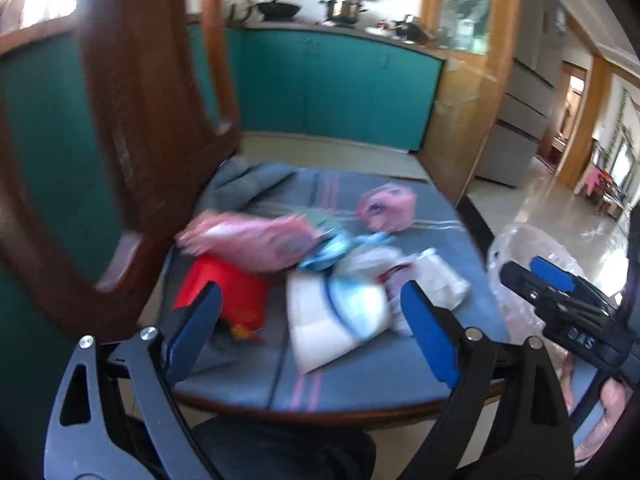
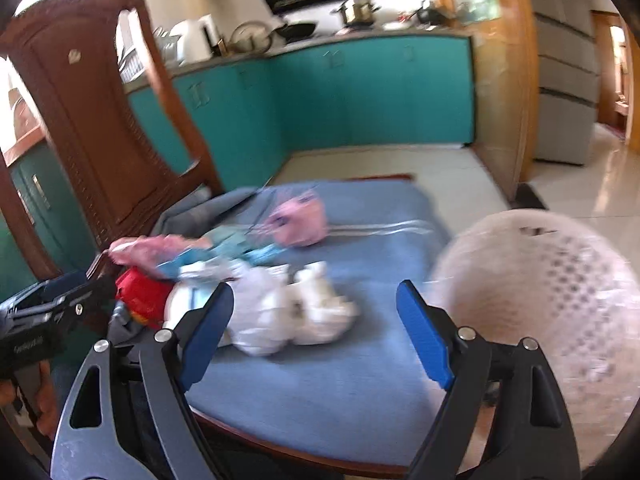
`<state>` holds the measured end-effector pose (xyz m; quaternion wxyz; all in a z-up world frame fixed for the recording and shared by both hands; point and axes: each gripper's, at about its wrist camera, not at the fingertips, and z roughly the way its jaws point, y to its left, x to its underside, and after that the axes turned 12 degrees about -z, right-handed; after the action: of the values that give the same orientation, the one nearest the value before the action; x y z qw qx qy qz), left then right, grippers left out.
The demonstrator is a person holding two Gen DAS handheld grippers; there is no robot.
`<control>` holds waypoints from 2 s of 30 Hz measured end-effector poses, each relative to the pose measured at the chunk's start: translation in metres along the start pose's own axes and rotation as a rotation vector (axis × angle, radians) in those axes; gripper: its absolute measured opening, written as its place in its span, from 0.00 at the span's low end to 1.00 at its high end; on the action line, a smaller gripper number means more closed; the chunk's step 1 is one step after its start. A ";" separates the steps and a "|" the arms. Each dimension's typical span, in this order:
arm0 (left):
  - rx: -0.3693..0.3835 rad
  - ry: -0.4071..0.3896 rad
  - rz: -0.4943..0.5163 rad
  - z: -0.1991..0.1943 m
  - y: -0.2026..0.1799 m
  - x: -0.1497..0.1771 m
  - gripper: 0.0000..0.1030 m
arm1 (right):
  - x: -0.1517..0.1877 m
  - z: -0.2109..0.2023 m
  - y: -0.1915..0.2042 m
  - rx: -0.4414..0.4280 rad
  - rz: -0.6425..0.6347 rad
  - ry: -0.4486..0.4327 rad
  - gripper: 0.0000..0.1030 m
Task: Collect trash
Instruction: 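Carry both items over the white wastebasket and open both grippers, then grasp the white plastic bag with the right gripper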
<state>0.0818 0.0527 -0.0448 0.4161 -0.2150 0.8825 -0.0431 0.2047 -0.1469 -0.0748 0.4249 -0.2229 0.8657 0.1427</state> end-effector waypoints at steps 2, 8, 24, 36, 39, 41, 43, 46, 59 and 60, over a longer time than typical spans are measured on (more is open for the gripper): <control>-0.003 0.027 -0.038 -0.002 0.017 0.005 0.88 | -0.004 0.017 0.014 -0.018 -0.006 0.029 0.79; 0.001 0.068 -0.092 -0.003 0.035 0.018 0.88 | -0.003 0.044 0.033 -0.004 -0.020 0.111 0.79; 0.025 0.112 -0.090 0.002 0.038 0.027 0.89 | 0.002 0.061 0.063 -0.017 -0.109 0.150 0.57; 0.018 0.144 -0.078 0.011 0.033 0.032 0.89 | 0.005 0.043 0.055 -0.067 -0.087 0.118 0.13; 0.016 0.149 -0.076 0.012 0.031 0.033 0.89 | 0.003 0.033 0.049 -0.060 -0.076 0.091 0.13; 0.018 0.148 -0.073 0.011 0.030 0.034 0.89 | 0.001 0.025 0.040 -0.057 -0.048 0.072 0.13; 0.019 0.150 -0.069 0.012 0.030 0.036 0.89 | 0.000 0.019 0.031 -0.044 -0.025 0.058 0.13; 0.021 0.162 -0.062 0.016 0.026 0.039 0.89 | 0.001 0.012 0.016 -0.019 0.010 0.046 0.13; -0.006 0.187 -0.027 0.028 0.017 0.046 0.89 | -0.005 0.064 0.044 -0.090 -0.043 0.121 0.71; -0.008 0.187 -0.026 0.028 0.018 0.046 0.89 | -0.004 0.070 0.046 -0.098 -0.049 0.133 0.71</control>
<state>0.0711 0.0527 -0.1001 0.3307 -0.2232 0.9147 -0.0649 0.2304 -0.0753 -0.1103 0.3583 -0.2735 0.8783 0.1596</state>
